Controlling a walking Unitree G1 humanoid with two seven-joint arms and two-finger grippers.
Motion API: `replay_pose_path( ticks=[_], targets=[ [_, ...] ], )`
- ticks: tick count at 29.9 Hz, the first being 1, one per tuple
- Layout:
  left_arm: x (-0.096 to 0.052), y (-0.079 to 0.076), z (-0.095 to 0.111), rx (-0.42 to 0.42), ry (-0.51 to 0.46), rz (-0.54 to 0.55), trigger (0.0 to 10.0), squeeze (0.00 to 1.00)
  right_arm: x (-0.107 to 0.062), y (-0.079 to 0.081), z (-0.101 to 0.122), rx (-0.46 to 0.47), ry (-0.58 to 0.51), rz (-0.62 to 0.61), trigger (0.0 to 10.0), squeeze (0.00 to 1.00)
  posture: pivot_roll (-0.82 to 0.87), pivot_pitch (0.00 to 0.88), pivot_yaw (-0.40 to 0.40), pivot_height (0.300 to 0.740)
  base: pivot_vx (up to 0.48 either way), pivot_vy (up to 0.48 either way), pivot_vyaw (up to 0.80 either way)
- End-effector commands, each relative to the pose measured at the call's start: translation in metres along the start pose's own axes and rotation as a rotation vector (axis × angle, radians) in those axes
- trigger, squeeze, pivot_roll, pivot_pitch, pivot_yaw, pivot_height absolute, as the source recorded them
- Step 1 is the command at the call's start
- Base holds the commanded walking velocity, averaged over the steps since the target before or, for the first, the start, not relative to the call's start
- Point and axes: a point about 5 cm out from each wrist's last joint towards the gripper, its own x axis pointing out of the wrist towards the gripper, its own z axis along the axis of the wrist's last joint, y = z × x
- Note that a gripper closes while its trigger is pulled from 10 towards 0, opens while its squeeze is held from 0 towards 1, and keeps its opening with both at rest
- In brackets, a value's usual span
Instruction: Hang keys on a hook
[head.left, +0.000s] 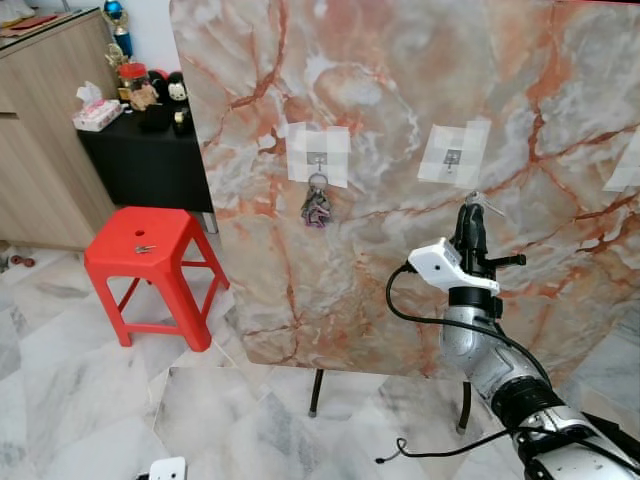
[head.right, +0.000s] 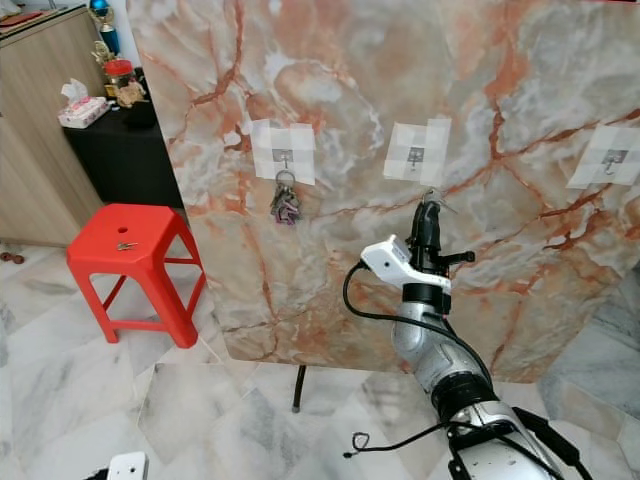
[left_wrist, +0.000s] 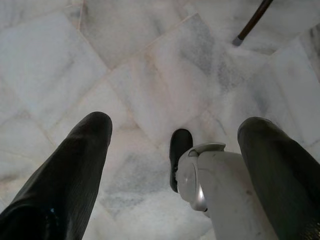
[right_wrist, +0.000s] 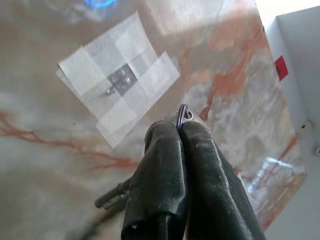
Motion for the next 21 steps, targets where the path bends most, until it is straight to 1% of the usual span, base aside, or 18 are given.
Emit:
replay_pose_path(
  ticks=[1, 2, 3, 4, 5, 7, 8, 9, 10, 12, 14, 15, 16, 17, 18, 19, 20, 21],
  targets=[
    [0.001, -0.009, -0.003, 0.018, 0.026, -0.015, 10.0, 0.00, 0.001, -0.002, -0.018, 0.280, 0.295, -0.017, 10.0, 0.00, 0.13, 0.000, -0.030, 0.740, 0.000, 0.000, 0.00],
    [0.001, -0.009, -0.003, 0.019, 0.025, -0.017, 10.0, 0.00, -0.003, -0.001, -0.031, 0.477, 0.496, -0.047, 10.0, 0.00, 0.14, 0.000, -0.031, 0.740, 0.000, 0.000, 0.00],
    [0.001, -0.010, -0.002, 0.021, 0.025, -0.017, 10.0, 0.00, -0.010, 0.001, -0.043, 0.665, 0.674, -0.087, 10.0, 0.00, 0.14, 0.000, -0.031, 0.740, 0.000, 0.000, 0.00],
    [0.001, -0.010, -0.002, 0.022, 0.024, -0.016, 10.0, 0.00, -0.015, 0.003, -0.051, 0.784, 0.781, -0.122, 10.0, 0.00, 0.14, 0.000, -0.031, 0.740, 0.000, 0.000, 0.00],
    [0.001, -0.009, -0.002, 0.023, 0.024, -0.013, 10.0, 0.00, -0.019, 0.001, -0.058, 0.776, 0.821, -0.138, 10.0, 0.00, 0.14, 0.000, -0.030, 0.740, 0.000, 0.000, 0.00],
    [0.001, -0.008, -0.002, 0.023, 0.025, -0.011, 10.0, 0.00, -0.017, -0.001, -0.058, 0.715, 0.776, -0.123, 10.0, 0.00, 0.14, 0.000, -0.029, 0.740, 0.000, 0.000, 0.00],
    [0.001, -0.008, -0.002, 0.023, 0.025, -0.011, 10.0, 0.00, -0.017, -0.001, -0.058, 0.715, 0.776, -0.123, 10.0, 0.00, 0.14, 0.000, -0.029, 0.740, 0.000, 0.000, 0.00],
    [0.000, -0.002, -0.002, 0.024, 0.027, -0.005, 10.0, 0.00, -0.018, -0.004, -0.059, 0.683, 0.752, -0.113, 10.0, 0.00, 0.13, 0.000, -0.029, 0.740, 0.000, 0.000, 0.00],
    [0.000, 0.001, -0.003, 0.025, 0.028, -0.002, 10.0, 0.00, -0.019, -0.005, -0.062, 0.672, 0.753, -0.111, 10.0, 0.00, 0.13, 0.000, -0.029, 0.740, 0.000, 0.000, 0.00],
    [-0.001, 0.006, -0.004, 0.026, 0.032, 0.003, 10.0, 0.00, -0.025, -0.007, -0.071, 0.639, 0.781, -0.111, 10.0, 0.00, 0.12, 0.000, -0.029, 0.740, 0.000, 0.000, 0.00],
    [-0.003, 0.015, -0.007, 0.024, 0.039, 0.009, 10.0, 0.00, -0.042, -0.001, -0.088, 0.581, 0.880, -0.023, 10.0, 0.00, 0.12, 0.000, -0.026, 0.740, 0.000, 0.000, 0.00],
    [-0.004, 0.016, -0.007, 0.024, 0.040, 0.009, 10.0, 0.00, -0.045, 0.000, -0.091, 0.576, 0.899, -0.007, 10.0, 0.00, 0.12, 0.000, -0.025, 0.740, 0.000, 0.000, 0.00],
    [-0.004, 0.018, -0.008, 0.024, 0.042, 0.009, 10.0, 0.00, -0.051, 0.003, -0.094, 0.554, 0.927, 0.035, 10.0, 0.00, 0.12, 0.000, -0.025, 0.740, 0.000, 0.000, 0.00],
    [-0.007, 0.025, -0.011, 0.024, 0.048, 0.011, 10.0, 0.00, -0.065, 0.016, -0.096, 0.578, 0.983, 0.193, 10.0, 0.00, 0.12, 0.000, -0.025, 0.740, 0.000, 0.000, 0.00],
    [-0.007, 0.027, -0.012, 0.024, 0.050, 0.012, 10.0, 0.00, -0.068, 0.019, -0.096, 0.589, 0.996, 0.233, 10.0, 0.00, 0.12, 0.000, -0.023, 0.740, 0.000, 0.000, 0.00],
    [-0.009, 0.031, -0.013, 0.023, 0.052, 0.015, 10.0, 0.00, -0.078, 0.025, -0.099, 0.734, 1.132, 0.217, 10.0, 0.00, 0.12, 0.000, -0.023, 0.740, 0.000, 0.000, 0.00],
    [-0.011, 0.036, -0.015, 0.022, 0.054, 0.020, 10.0, 0.00, -0.093, 0.034, -0.099, 0.942, 1.304, 0.183, 10.0, 0.00, 0.12, 0.000, -0.025, 0.740, 0.000, 0.000, 0.00],
    [-0.012, 0.040, -0.016, 0.020, 0.056, 0.024, 10.0, 0.00, -0.094, 0.032, -0.101, 0.884, 1.281, 0.208, 10.0, 0.00, 0.12, 0.000, -0.024, 0.740, 0.000, 0.000, 0.00]
  ],
)
